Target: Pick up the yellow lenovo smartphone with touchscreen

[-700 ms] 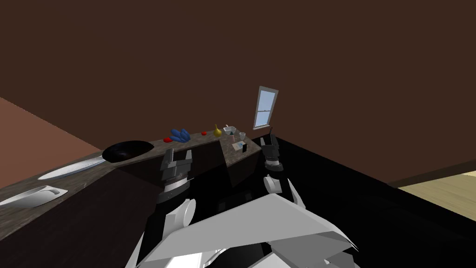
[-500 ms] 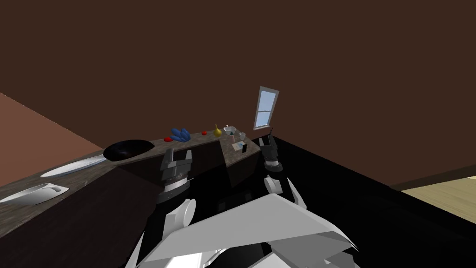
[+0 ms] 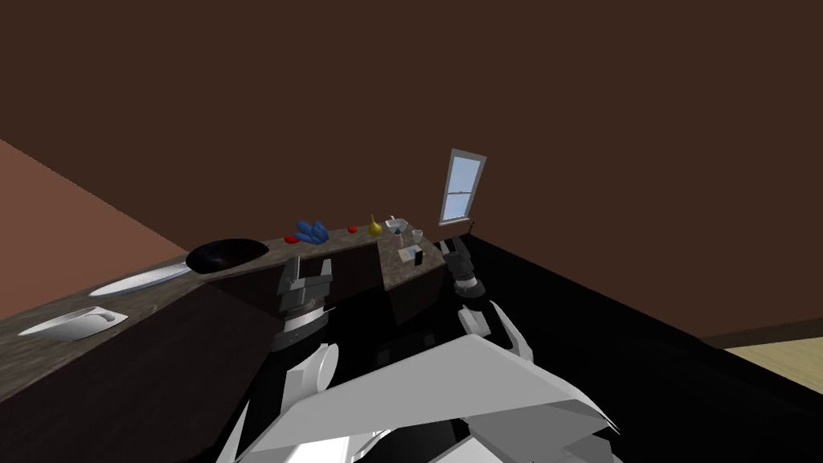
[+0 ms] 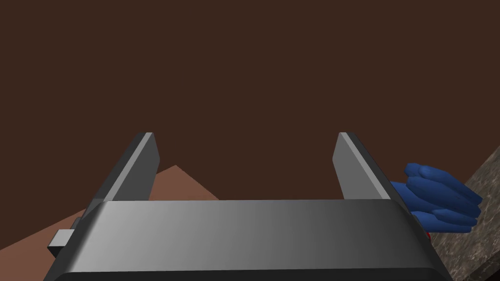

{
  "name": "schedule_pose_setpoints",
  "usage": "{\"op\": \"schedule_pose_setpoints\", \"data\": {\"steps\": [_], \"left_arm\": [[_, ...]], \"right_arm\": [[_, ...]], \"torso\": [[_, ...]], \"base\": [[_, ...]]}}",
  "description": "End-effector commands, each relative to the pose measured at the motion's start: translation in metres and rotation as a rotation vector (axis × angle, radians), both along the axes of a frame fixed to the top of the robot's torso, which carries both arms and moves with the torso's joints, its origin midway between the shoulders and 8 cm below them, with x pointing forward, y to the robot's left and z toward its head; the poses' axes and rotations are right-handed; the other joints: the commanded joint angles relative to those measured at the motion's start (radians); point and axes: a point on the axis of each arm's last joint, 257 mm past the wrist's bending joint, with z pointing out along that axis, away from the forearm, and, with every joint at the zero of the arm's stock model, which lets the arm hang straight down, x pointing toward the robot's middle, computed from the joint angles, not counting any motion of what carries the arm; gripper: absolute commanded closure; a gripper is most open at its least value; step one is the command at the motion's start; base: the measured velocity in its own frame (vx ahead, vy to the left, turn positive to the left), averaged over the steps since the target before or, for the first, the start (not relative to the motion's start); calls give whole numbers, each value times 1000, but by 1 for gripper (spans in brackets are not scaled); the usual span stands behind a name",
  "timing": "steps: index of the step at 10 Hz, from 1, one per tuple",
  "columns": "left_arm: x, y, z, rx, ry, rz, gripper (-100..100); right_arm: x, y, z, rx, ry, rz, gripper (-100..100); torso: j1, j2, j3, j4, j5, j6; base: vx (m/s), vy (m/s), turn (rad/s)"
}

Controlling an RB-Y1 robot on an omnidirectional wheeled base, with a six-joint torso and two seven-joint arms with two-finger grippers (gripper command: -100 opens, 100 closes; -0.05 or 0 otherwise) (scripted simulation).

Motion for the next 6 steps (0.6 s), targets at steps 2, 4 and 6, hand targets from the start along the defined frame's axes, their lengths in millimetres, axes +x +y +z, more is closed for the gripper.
{"op": "schedule_pose_setpoints", "data": {"steps": [2, 4, 6], "left_arm": [[0, 0, 0, 0, 0, 0, 0], [0, 0, 0, 0, 0, 0, 0], [0, 0, 0, 0, 0, 0, 0]], "right_arm": [[2, 18, -9, -58, 25, 49, -100], [2, 33, -18, -106, 49, 91, -100], [1, 48, -28, -159, 74, 136, -100]], "torso": [[0, 0, 0, 0, 0, 0], [1, 1, 0, 0, 0, 0], [1, 0, 0, 0, 0, 0]], "base": [[6, -107, 69], [-1, -104, 86], [5, -110, 97]]}}
